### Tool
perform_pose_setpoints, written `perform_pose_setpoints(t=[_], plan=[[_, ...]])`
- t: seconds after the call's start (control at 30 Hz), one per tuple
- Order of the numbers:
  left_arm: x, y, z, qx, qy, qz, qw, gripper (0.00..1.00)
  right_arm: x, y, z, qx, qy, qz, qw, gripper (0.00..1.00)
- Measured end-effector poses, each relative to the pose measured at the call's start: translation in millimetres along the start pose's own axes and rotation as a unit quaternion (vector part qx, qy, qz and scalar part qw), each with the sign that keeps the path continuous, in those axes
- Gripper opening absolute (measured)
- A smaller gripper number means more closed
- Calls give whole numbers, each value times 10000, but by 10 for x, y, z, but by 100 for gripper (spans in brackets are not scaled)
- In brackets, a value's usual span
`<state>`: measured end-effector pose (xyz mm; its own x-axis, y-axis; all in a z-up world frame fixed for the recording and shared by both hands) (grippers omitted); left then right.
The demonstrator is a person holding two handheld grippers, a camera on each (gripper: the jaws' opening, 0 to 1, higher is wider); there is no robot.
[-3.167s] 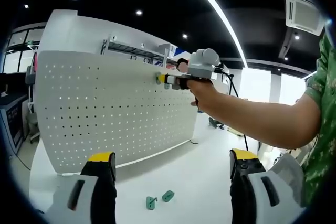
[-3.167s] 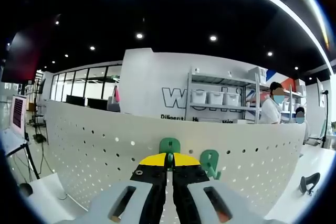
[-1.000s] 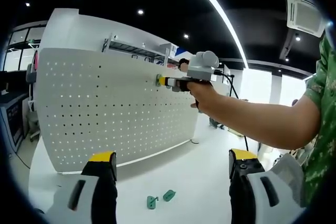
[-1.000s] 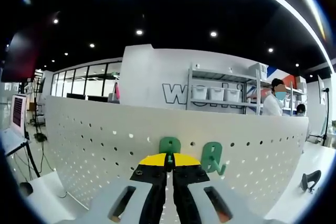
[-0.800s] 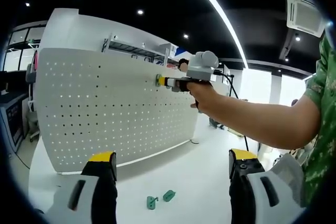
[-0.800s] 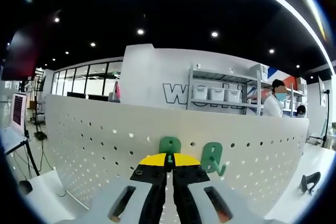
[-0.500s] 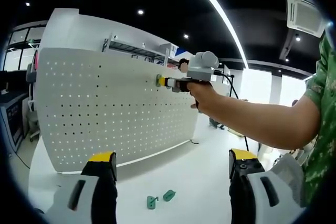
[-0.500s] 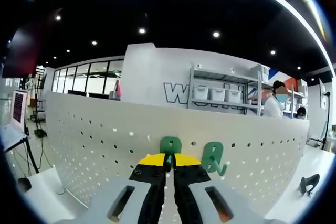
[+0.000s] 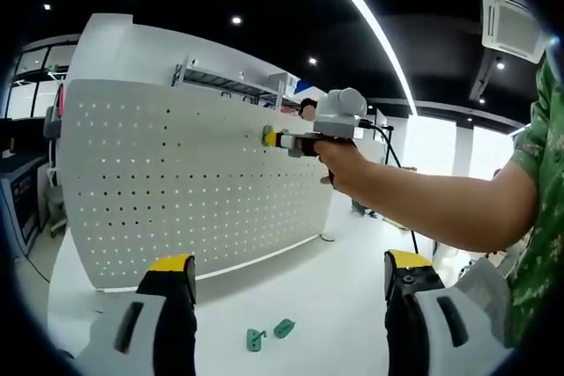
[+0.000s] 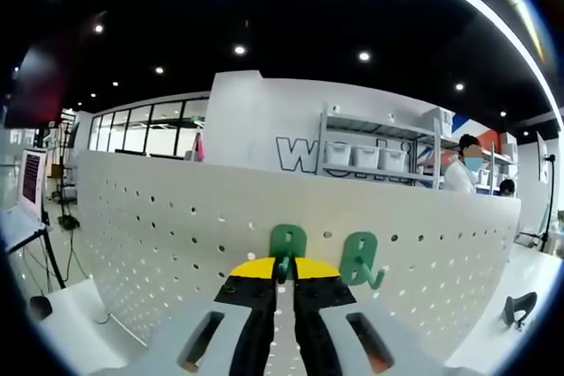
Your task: Insert the hook assembly into the mounting plate slot until the hook locks in place.
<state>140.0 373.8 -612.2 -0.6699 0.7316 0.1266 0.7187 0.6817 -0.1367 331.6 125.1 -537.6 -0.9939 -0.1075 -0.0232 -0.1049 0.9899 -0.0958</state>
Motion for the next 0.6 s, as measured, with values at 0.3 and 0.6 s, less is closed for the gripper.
perform_pose_setpoints(t=[0.3, 0.6], plan=[[-1, -7, -5, -3, -2, 10, 10000, 91, -10, -6, 17, -7, 4, -11, 10000, 12], [1, -18, -13, -11, -8, 22, 10000, 91, 12, -27, 32, -23, -13, -32, 10000, 19]])
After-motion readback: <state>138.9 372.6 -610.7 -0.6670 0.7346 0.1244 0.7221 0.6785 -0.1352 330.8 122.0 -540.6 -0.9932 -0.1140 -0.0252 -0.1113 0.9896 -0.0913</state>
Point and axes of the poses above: the point that each gripper's makers call its tool centre point, and the gripper's own axes: x roughly backward along the fingers, y roughly to its left, z roughly out of its underside, the point moved 9 cm from there along x, roughly backward along the fingers, and after that the axes turned 2 degrees about -x, right-handed, at the moved point
